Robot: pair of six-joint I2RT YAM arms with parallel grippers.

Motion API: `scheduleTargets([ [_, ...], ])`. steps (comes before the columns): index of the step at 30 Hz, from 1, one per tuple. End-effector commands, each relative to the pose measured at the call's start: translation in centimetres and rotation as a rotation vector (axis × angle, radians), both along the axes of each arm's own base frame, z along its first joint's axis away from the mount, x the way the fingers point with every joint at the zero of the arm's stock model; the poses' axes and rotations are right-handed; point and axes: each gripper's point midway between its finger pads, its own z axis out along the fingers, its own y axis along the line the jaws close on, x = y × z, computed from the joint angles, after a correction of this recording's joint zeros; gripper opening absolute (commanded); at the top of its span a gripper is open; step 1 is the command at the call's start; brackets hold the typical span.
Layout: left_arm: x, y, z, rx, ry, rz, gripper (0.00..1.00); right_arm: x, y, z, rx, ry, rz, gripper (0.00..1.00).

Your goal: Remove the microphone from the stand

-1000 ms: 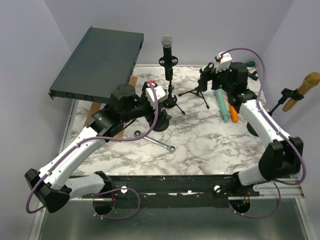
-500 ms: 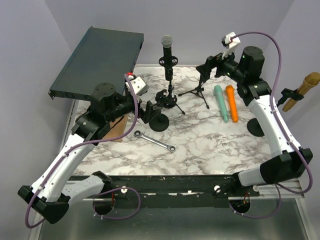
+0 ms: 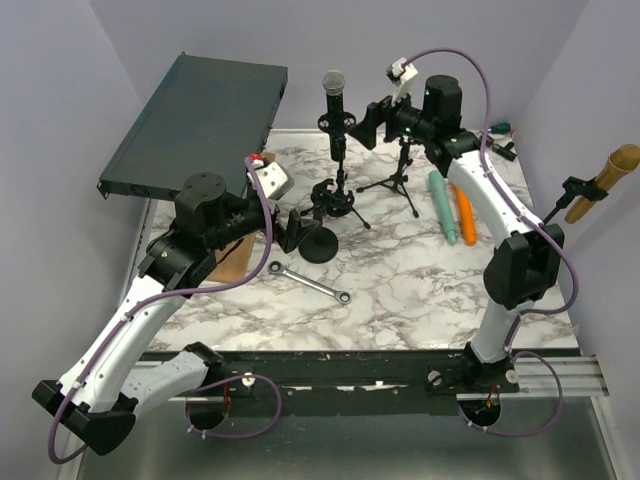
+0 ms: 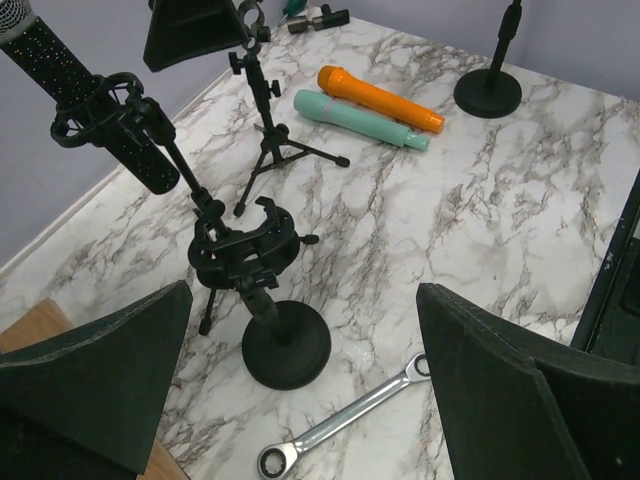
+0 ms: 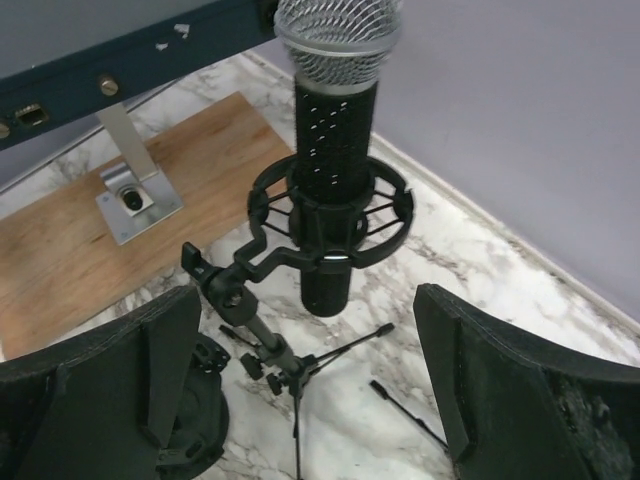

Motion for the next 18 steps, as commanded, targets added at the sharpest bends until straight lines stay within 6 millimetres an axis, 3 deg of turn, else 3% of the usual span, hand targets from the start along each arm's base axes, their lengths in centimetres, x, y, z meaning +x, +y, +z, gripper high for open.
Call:
scheduleTargets([
  [1, 0.0, 0.0, -0.2, 0.013, -0.022, -0.016, 0.98, -1.5, 2.8, 0.4, 0.042, -0.01, 0.093, 0.94],
  [8, 0.4, -0.1, -0.4, 0.014, -0.025, -0.015, 0.98, -4.2, 4.6, -2.6, 0.014, 0.009, 0.033, 0.9],
  [18, 0.3, -0.2, -0.8, 0.0, -0.013, -0.018, 0.98, -1.4, 4.5, -4.8, -0.023, -0.012, -0.161, 0.78],
])
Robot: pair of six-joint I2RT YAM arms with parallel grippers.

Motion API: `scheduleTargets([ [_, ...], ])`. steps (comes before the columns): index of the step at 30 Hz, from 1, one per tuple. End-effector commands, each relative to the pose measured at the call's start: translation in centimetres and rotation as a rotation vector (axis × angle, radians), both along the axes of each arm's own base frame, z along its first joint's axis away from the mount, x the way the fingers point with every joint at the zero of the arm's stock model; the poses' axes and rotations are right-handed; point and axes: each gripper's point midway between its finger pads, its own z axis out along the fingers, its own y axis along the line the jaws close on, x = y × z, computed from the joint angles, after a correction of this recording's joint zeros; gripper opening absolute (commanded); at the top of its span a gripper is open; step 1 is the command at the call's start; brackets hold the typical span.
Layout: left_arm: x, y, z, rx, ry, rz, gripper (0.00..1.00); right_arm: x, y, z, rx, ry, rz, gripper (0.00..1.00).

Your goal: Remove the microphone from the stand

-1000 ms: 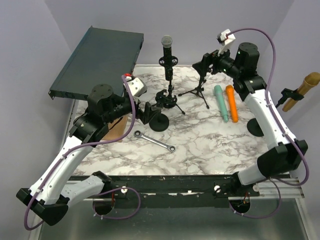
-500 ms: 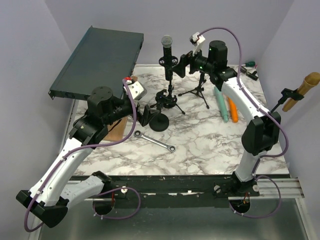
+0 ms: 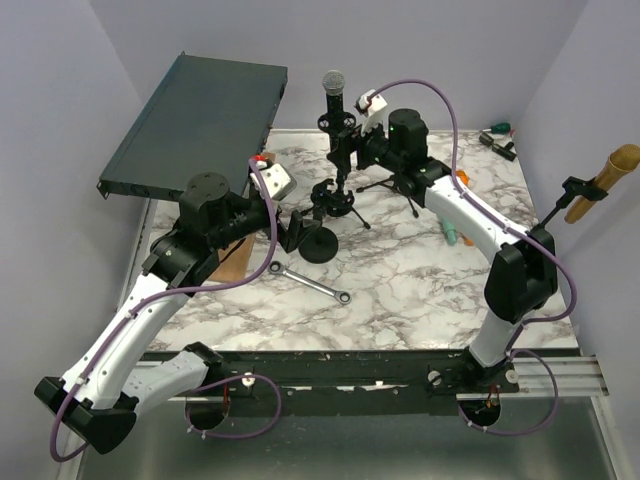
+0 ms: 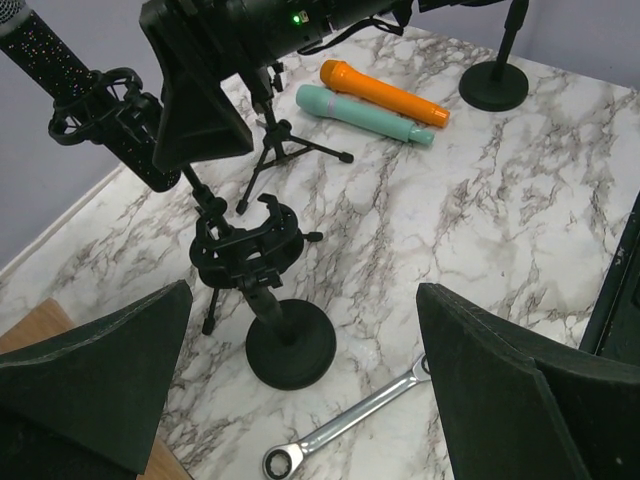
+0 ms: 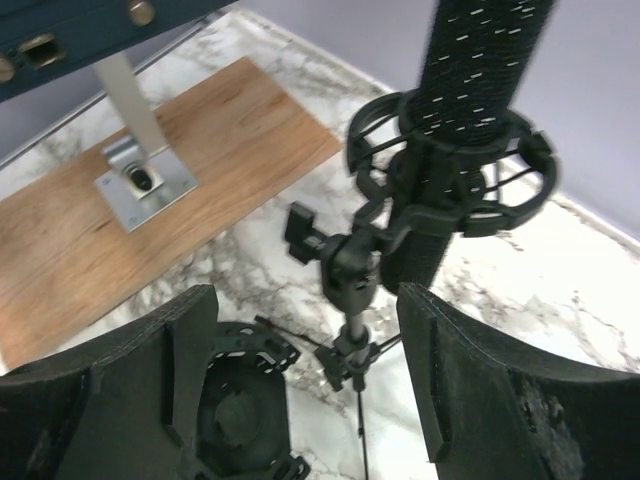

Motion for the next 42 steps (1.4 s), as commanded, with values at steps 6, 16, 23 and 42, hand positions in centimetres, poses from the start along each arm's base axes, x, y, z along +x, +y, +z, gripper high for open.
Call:
scheduleTargets([
  [6, -0.2, 0.0, -0.5, -0.011, -0.001, -0.012, 0.99, 4.2, -0.9, -0.2, -0.01, -0.044, -0.16, 0.73],
  [16, -0.1, 0.1, -0.8, -0.007, -0.003, -0.007, 0.99, 5.7, 0.6, -2.3, -0.025, -0.013, -0.154, 0.64],
  [23, 0.2, 0.0, -1.2, -0.003, -0.003, -0.006, 0.99, 6.8, 0.2, -3.0, -0.065, -0.04, -0.181, 0.42],
  [42, 0.4, 0.4, -1.4, 0.009, -0.028, 0.005, 0.99, 7.7, -0.1, 2.1, -0.047, -0.152, -0.194, 0.01],
])
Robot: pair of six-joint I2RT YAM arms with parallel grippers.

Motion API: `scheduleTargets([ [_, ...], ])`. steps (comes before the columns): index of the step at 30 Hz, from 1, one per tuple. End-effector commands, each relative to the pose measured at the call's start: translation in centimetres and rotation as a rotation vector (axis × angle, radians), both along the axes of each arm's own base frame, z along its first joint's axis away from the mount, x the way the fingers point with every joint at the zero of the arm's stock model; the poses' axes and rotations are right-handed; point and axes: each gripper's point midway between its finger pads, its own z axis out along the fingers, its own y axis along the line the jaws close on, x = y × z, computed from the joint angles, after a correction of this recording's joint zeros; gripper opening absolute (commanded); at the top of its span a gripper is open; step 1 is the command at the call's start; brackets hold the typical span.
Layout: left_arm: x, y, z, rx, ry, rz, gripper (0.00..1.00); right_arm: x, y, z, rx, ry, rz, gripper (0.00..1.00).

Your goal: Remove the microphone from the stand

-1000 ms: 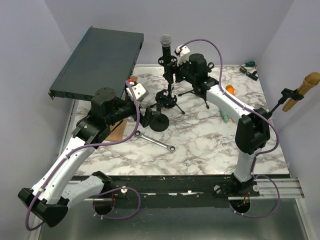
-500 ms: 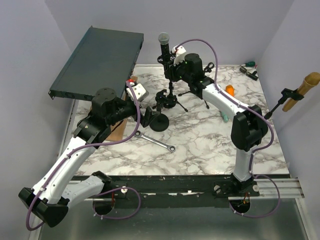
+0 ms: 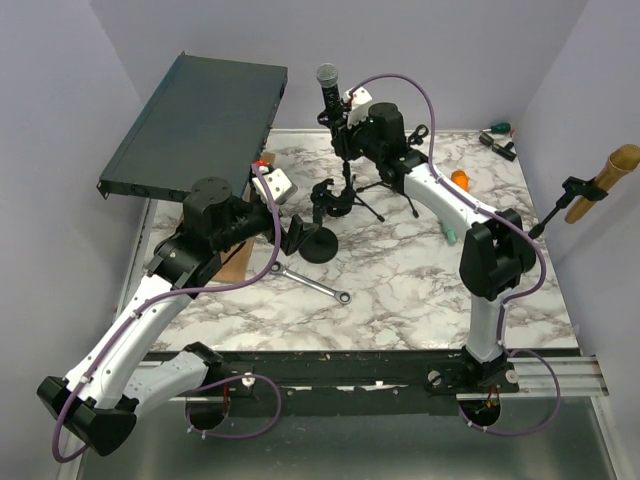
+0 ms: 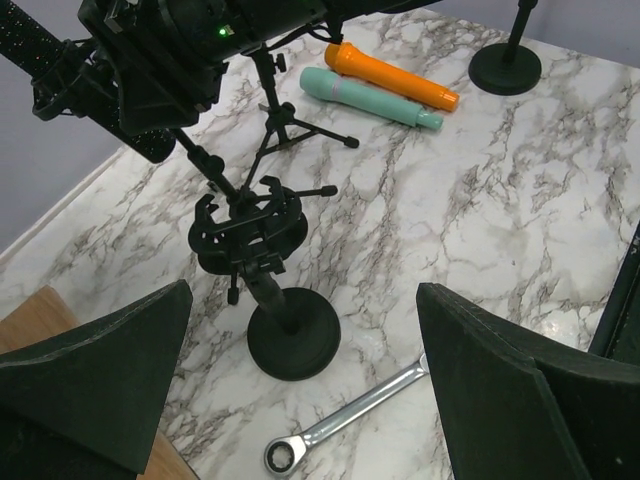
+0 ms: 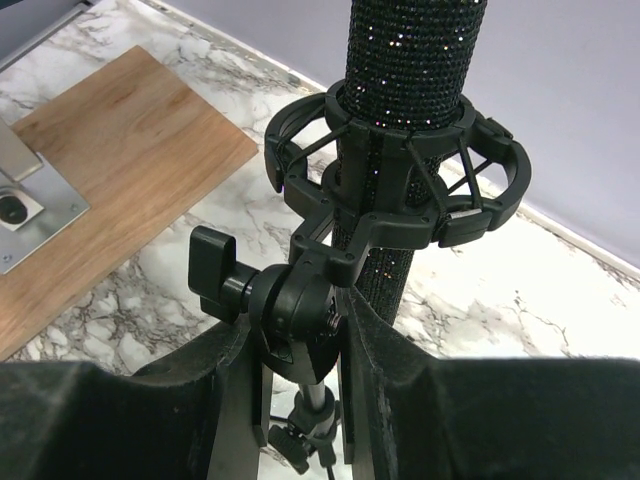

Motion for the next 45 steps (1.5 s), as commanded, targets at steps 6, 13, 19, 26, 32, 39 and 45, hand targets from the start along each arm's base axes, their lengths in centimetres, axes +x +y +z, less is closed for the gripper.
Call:
scheduleTargets([
  [6, -0.1, 0.2, 0.6, -0.013, -0.036, -0.005, 0.99, 1.9, -0.9, 7.9, 0.069, -0.168, -0.026, 0.01],
  [13, 0.0, 0.2, 0.9, -0.017, -0.038, -0.003, 0.98, 2.0, -1.4, 11.9, 0.104, -0.229, -0.021, 0.01],
  [19, 0.0, 0.2, 1.1, -0.019, -0.041, -0.005, 0.99, 1.8, -2.4, 16.6, 0.133, -0.305, -0.03, 0.01],
  [26, 0.0, 0.1, 1.3, -0.027, -0.038, -0.005, 0.99, 0.3, -3.6, 23.5, 0.178, -0.41, -0.04, 0.01],
  [32, -0.1, 0.1, 2.0, -0.037, -0.05, -0.009, 0.98, -3.6, -4.6, 28.6, 0.238, -0.455, 0.003, 0.01],
  [39, -0.7, -0.4, 3.7, -0.074, -0.07, -0.045, 0.99, -8.8, -5.5, 29.1, 0.267, -0.418, 0.077, 0.01],
  [45, -1.5, -0.7, 4.9, -0.092, -0.098, -0.091, 0.99, -14.5, -7.0, 27.8, 0.266, -0.412, 0.138, 0.01],
])
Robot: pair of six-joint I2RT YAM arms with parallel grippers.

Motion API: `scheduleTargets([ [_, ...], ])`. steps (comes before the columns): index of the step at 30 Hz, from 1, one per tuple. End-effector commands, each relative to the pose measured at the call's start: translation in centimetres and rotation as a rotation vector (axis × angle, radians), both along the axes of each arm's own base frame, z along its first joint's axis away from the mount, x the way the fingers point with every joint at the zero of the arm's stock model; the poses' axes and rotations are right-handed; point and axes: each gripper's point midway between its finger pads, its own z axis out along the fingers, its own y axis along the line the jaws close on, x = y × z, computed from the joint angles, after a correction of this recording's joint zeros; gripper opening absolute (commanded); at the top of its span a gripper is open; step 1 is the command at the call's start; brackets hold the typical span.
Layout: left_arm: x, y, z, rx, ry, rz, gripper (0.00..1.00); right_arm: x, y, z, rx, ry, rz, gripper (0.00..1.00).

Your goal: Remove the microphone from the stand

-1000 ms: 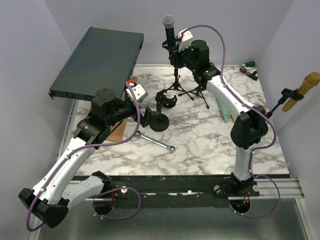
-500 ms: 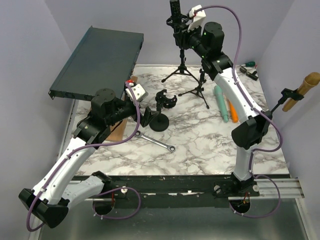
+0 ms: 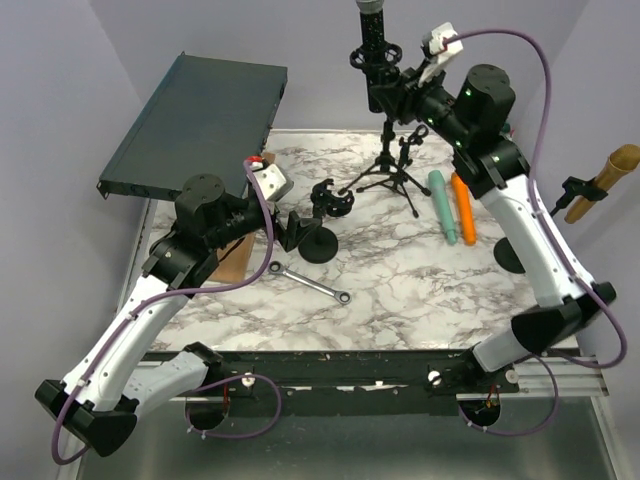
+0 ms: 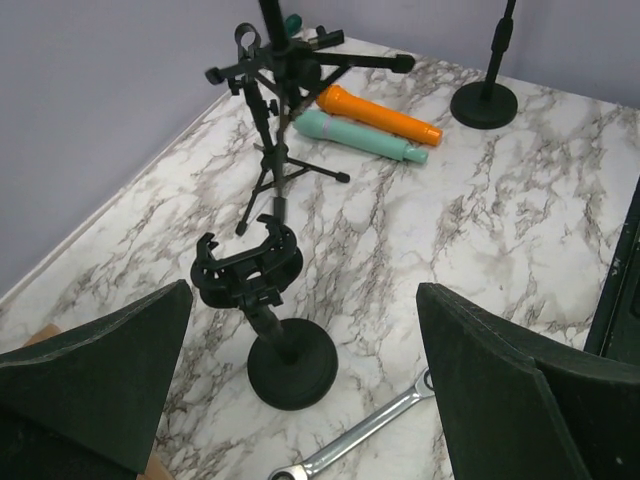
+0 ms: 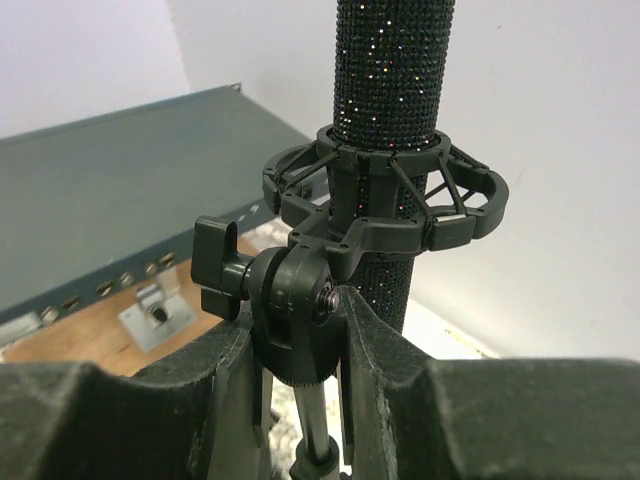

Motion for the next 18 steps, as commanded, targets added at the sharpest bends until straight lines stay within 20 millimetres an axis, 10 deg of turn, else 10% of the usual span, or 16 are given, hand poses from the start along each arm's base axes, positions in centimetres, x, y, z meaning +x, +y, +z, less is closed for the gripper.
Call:
scheduleTargets([
  [1, -1.2, -0.4, 2.7, -0.045, -0.062, -0.065, 0.99, -5.3, -1.2, 3.2, 0.055, -0.121, 0.073, 0.01],
  [8, -2.5, -0.7, 3.0, -0.059, -0.078, -0.123, 0.99, -11.6, -3.6, 0.8, 0.035, -0.148, 0.104, 0.01],
  [18, -3.4, -1.1, 2.0, -0.045, -0.09, -0.184, 0.99, -13.8, -4.9, -8.4, 0.002, -0.128, 0.144, 0.01],
])
